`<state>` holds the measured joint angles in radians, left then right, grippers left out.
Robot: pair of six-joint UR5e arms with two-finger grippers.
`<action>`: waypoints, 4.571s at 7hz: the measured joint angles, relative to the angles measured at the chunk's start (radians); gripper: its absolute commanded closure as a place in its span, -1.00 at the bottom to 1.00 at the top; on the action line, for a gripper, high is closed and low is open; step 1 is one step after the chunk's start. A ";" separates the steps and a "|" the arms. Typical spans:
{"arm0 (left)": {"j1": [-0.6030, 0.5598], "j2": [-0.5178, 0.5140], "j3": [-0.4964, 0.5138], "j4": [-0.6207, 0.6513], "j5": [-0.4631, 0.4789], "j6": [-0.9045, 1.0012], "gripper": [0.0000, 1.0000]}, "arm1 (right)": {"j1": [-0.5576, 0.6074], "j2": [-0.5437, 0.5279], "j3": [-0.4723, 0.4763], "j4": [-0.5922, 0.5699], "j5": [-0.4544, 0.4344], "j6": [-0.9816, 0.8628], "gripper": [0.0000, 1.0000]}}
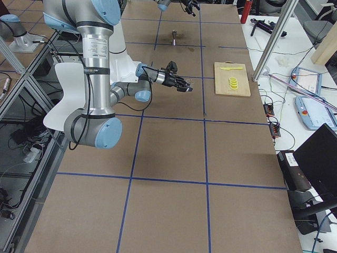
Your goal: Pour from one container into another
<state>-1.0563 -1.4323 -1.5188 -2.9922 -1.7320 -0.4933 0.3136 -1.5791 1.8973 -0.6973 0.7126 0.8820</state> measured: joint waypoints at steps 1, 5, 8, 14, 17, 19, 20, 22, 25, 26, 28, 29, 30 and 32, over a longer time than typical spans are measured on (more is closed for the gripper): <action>-0.071 -0.051 0.001 0.152 -0.092 0.041 -1.00 | -0.001 -0.033 -0.054 0.089 -0.014 0.004 1.00; -0.228 -0.215 -0.014 0.723 -0.435 0.165 -1.00 | -0.031 -0.108 -0.112 0.167 -0.062 0.095 1.00; -0.240 -0.225 -0.079 0.903 -0.519 0.174 -1.00 | -0.063 -0.114 -0.144 0.168 -0.094 0.153 1.00; -0.242 -0.216 -0.132 0.912 -0.523 0.161 -1.00 | -0.167 -0.114 -0.262 0.210 -0.171 0.317 1.00; -0.242 -0.215 -0.137 0.912 -0.523 0.160 -1.00 | -0.198 -0.116 -0.272 0.217 -0.198 0.319 1.00; -0.242 -0.216 -0.137 0.911 -0.523 0.160 -1.00 | -0.204 -0.117 -0.290 0.218 -0.204 0.319 1.00; -0.242 -0.217 -0.136 0.911 -0.523 0.160 -1.00 | -0.207 -0.117 -0.292 0.218 -0.205 0.321 0.92; -0.242 -0.218 -0.136 0.910 -0.524 0.158 -1.00 | -0.215 -0.119 -0.294 0.219 -0.204 0.326 0.77; -0.242 -0.220 -0.136 0.908 -0.524 0.155 -1.00 | -0.229 -0.126 -0.293 0.219 -0.203 0.327 0.27; -0.241 -0.221 -0.136 0.908 -0.524 0.153 -1.00 | -0.233 -0.129 -0.294 0.224 -0.203 0.330 -0.05; -0.241 -0.221 -0.136 0.906 -0.524 0.153 -1.00 | -0.249 -0.160 -0.295 0.298 -0.203 0.339 -0.62; -0.241 -0.221 -0.137 0.906 -0.524 0.153 -1.00 | -0.257 -0.175 -0.294 0.325 -0.203 0.341 -0.88; -0.241 -0.221 -0.138 0.906 -0.524 0.153 -1.00 | -0.262 -0.181 -0.293 0.335 -0.203 0.342 -0.91; -0.242 -0.218 -0.141 0.905 -0.524 0.153 -1.00 | -0.269 -0.181 -0.292 0.343 -0.203 0.342 -0.91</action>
<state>-1.2986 -1.6505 -1.6598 -2.0875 -2.2565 -0.3405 0.0442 -1.7604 1.6058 -0.3545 0.5097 1.2241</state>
